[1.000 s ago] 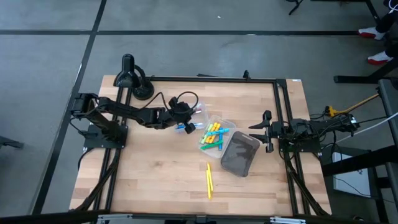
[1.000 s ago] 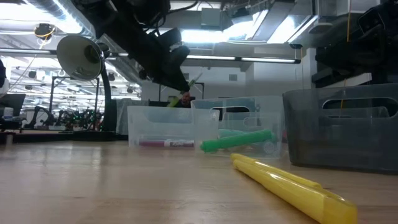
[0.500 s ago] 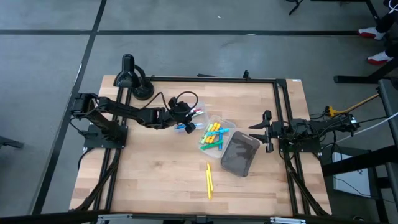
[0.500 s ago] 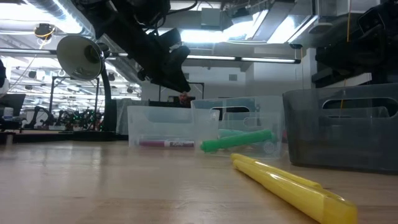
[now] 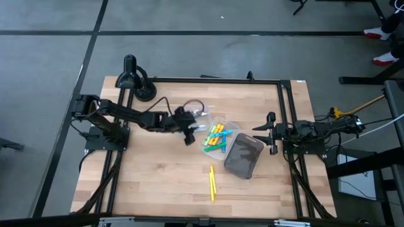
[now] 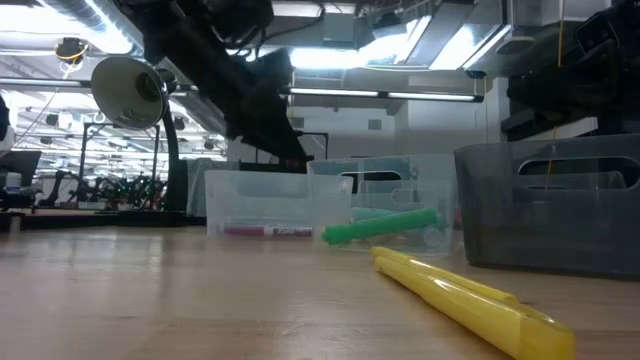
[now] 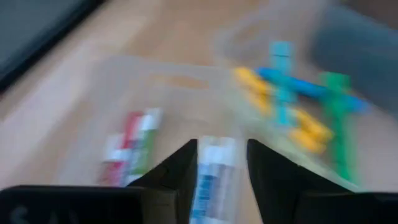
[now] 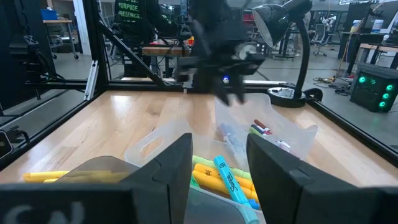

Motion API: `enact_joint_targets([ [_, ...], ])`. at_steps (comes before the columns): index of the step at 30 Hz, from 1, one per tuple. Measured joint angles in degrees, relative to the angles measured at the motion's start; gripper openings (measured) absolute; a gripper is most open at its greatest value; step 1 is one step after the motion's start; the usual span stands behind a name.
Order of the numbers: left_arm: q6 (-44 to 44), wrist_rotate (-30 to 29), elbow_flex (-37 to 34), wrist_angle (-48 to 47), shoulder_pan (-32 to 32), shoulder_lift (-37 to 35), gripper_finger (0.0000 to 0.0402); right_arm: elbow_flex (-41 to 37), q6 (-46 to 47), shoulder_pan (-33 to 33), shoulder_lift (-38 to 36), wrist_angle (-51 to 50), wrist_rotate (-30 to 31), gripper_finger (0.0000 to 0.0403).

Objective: Pick & Place Markers
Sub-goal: Put the right yellow pen into the black bin

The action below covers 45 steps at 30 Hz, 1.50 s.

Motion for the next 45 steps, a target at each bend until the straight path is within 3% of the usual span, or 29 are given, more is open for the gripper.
enact_joint_targets([
  [10, 13.7, 12.8, 0.0, 8.3, -9.9, -2.7, 0.0133, 0.0, 0.0, 0.0, 0.0, 0.0, 0.0, 0.0152],
  [16, 13.8, 8.0, -1.7, 8.5, -14.0, -5.4, 0.013, 0.0, 0.0, 0.0, 0.0, 0.0, 0.0, 0.0152],
  [22, 8.9, 8.0, -12.2, 13.8, -16.8, -11.0, 0.0134, 0.0, 0.0, 0.0, 0.0, 0.0, 0.0, 0.0152],
  [27, 9.4, 9.5, -25.6, 32.9, -19.4, -17.0, 0.0132, 0.0, 0.0, 0.0, 0.0, 0.0, 0.0, 0.0152],
  [33, 10.1, 15.5, -39.2, 52.2, -21.0, -23.1, 0.0131, 0.0, 0.0, 0.0, 0.0, 0.0, 0.0, 0.0152],
  [39, 8.2, 14.7, -45.8, 55.4, -21.7, -28.1, 0.013, 0.0, 1.6, 0.0, 0.0, 0.0, 0.0, 0.0152],
  [45, 10.4, 17.1, -46.3, 54.0, -20.2, -34.6, 0.0128, 0.0, 14.9, 0.0, 0.0, 2.2, -0.1, 0.0152],
])
